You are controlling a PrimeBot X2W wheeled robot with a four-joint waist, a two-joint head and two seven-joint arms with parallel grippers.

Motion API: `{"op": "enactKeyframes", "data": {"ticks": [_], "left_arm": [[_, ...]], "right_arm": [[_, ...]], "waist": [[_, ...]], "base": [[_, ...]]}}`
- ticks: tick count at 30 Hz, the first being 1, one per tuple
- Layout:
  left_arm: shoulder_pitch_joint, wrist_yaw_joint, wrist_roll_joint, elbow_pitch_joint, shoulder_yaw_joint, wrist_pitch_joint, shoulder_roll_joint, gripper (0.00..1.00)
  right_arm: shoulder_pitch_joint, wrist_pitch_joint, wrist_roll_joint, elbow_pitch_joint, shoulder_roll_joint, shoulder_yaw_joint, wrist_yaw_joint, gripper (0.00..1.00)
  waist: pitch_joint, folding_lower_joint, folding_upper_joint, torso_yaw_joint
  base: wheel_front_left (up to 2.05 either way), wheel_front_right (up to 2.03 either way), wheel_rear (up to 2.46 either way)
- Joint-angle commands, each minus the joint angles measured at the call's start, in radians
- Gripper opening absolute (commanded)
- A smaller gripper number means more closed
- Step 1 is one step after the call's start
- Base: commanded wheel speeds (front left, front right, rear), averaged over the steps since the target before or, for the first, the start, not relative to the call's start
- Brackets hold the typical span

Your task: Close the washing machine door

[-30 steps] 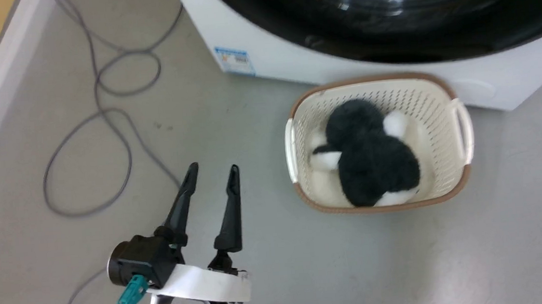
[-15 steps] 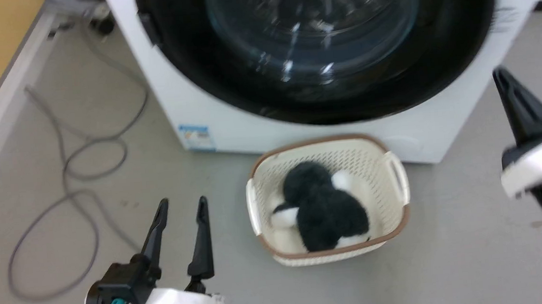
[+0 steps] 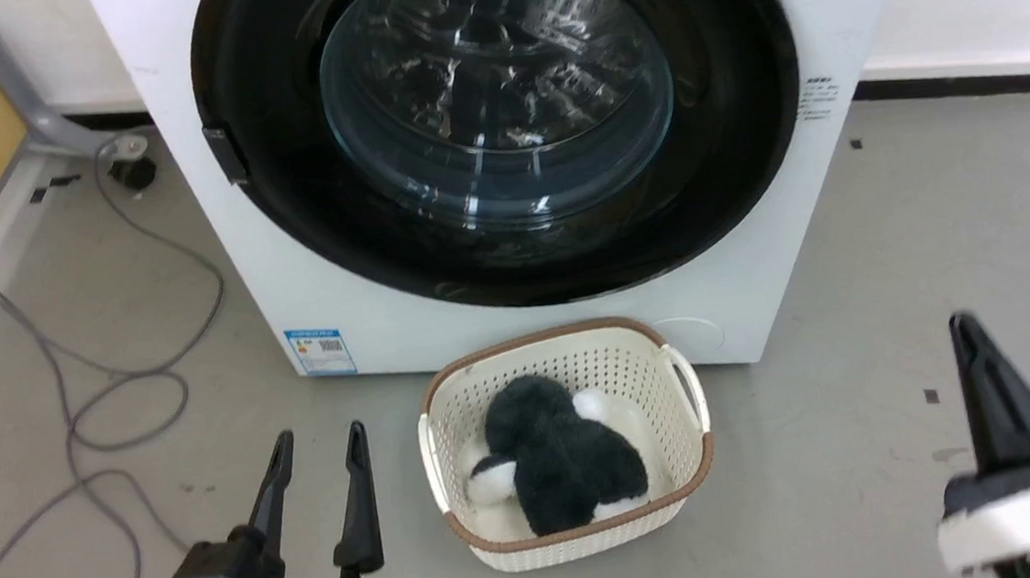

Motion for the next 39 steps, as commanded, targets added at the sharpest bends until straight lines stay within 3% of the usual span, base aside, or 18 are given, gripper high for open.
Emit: {"op": "enactKeyframes", "data": {"ticks": [1, 4, 5, 6, 7, 26, 27, 39], "left_arm": [[0.018, 0.000, 0.000, 0.007, 0.002, -0.004, 0.001, 1.00], [0.029, -0.004, 0.013, 0.025, 0.000, -0.004, 0.001, 1.00], [0.032, -0.006, 0.018, 0.029, -0.001, -0.004, 0.001, 1.00], [0.035, -0.008, 0.021, 0.033, -0.001, -0.004, 0.001, 1.00], [0.042, -0.011, 0.025, 0.044, -0.004, -0.004, 0.001, 1.00], [0.054, -0.002, 0.064, 0.034, -0.009, -0.004, 0.001, 1.00], [0.044, -0.005, 0.063, 0.036, -0.011, 0.000, 0.000, 0.00], [0.040, -0.003, 0.075, 0.031, -0.006, 0.019, 0.000, 0.00]], "right_arm": [[0.028, -0.008, -0.014, -0.017, 0.015, -0.004, -0.001, 0.00], [0.082, -0.010, -0.042, -0.031, 0.049, -0.020, -0.001, 0.00], [0.098, -0.006, -0.050, -0.029, 0.058, -0.025, -0.001, 0.32], [0.109, -0.008, -0.057, -0.025, 0.066, -0.029, -0.001, 0.93], [0.130, -0.012, -0.065, -0.008, 0.077, -0.032, -0.001, 1.00], [0.154, -0.049, -0.060, 0.031, 0.079, -0.003, -0.001, 1.00], [0.141, -0.042, -0.061, 0.030, 0.086, -0.003, 0.000, 0.00], [0.133, -0.028, -0.070, 0.031, 0.088, 0.002, 0.000, 0.00]], "waist": [[-0.010, 0.0001, 0.0000, -0.006], [-0.023, 0.0001, 0.0000, -0.009], [-0.026, 0.0001, 0.0000, -0.010], [-0.028, 0.0001, 0.0000, -0.010], [-0.034, 0.0001, 0.0000, -0.010], [-0.043, 0.0001, 0.0000, 0.005], [-0.043, 0.0001, 0.0000, 0.005], [-0.044, 0.0001, 0.0000, 0.002]], "base": [[0.00, 0.00, 0.00], [0.00, 0.00, 0.00], [0.00, 0.00, 0.00], [0.00, 0.00, 0.00], [0.00, 0.00, 0.00], [0.00, 0.00, 0.00], [0.00, 0.00, 0.00], [0.00, 0.00, 0.00]]}}
